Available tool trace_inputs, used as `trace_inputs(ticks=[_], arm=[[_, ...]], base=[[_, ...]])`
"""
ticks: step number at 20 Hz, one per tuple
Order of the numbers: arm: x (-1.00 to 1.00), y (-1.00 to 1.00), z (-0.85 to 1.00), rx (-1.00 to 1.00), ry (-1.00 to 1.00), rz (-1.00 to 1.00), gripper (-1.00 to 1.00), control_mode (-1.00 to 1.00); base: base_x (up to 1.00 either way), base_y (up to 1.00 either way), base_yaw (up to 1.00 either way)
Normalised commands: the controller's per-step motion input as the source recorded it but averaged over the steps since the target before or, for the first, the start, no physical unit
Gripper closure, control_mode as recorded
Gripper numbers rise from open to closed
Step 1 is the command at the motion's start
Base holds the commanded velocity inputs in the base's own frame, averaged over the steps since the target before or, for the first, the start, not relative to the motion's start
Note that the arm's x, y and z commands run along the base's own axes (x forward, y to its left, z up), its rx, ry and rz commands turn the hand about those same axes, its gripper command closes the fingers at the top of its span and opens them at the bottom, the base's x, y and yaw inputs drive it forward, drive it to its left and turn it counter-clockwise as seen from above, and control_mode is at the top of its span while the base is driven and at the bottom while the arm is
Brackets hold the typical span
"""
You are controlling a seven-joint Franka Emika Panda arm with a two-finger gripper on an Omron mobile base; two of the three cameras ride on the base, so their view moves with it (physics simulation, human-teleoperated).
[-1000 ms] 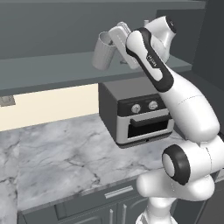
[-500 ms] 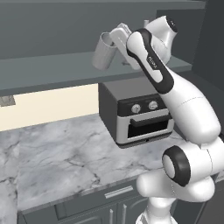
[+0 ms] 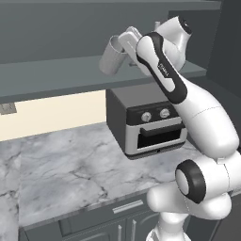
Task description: There is a bowl on the dining counter. Grab a lemon wedge from the fridge and place it in the bowl. Then get the liquor bottle and glass cup from the cabinet and place them next to the bowl.
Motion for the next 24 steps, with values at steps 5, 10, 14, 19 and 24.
trace_inputs(ticks=[5,10,14,19,24], arm=[[0.00,0.00,-0.13,0.00,0.00,0.00,1.00,-1.00],[-0.09,0.00,-0.03,0.00,-0.06,0.00,1.00,-1.00],[-0.21,0.00,0.00,0.00,-0.09,0.00,1.00,-1.00],[-0.50,0.00,0.03,0.00,-0.12,0.00,1.00,-1.00],[-0.98,-0.01,0.43,0.00,-0.13,0.00,1.00,-1.00]], base=[[0.00,0.00,0.00],[0.00,0.00,0.00],[0.00,0.00,0.00],[0.00,0.00,0.00],[0.00,0.00,0.00]])
